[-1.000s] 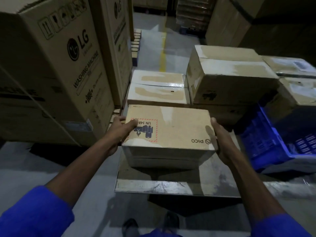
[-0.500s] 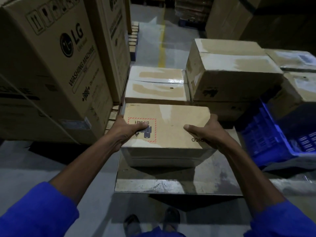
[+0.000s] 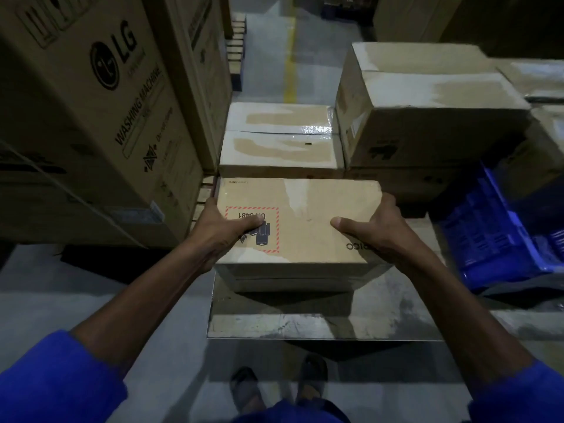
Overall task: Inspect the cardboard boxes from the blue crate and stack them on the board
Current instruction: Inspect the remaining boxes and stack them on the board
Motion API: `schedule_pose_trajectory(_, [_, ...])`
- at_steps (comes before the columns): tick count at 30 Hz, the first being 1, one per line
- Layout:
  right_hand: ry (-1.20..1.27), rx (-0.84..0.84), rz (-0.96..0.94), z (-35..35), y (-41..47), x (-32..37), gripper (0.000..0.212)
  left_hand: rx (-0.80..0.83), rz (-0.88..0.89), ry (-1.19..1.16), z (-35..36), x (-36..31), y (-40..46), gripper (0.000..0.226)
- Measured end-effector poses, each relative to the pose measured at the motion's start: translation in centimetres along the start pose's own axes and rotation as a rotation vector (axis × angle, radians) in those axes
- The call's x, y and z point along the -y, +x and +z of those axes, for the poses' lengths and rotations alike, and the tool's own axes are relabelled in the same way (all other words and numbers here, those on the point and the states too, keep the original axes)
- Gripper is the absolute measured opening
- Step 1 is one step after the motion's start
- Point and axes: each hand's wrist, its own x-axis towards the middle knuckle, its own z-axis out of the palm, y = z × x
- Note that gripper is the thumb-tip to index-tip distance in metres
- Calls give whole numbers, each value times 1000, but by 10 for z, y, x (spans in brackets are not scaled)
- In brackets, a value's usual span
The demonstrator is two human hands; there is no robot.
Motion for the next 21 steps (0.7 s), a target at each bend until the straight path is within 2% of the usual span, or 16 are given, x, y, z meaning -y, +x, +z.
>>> schedule_pose_trajectory(2, [19, 12, 3, -1, -2, 0, 143, -2, 4, 24, 1, -4, -6, 112])
schedule_pose_trajectory(5, [13, 17, 5, -1, -3, -2, 149, 10, 7, 25, 5, -7, -11, 79])
schedule_pose_trajectory(8, [14, 13, 10, 0, 1, -2, 161, 5, 19, 34, 6, -4, -7, 61])
schedule_pose_trajectory(12, [23, -7, -24, 0, -4, -3, 150, -21, 67, 84, 6, 1, -9, 55])
schedule_pose_trajectory(16, [133, -1, -23, -1, -6, -6, 153, -29, 120, 68, 7, 0, -17, 37])
schedule_pose_trajectory(21, [148, -20, -69, -1, -7, -16, 126, -19, 105, 28, 7, -1, -28, 26])
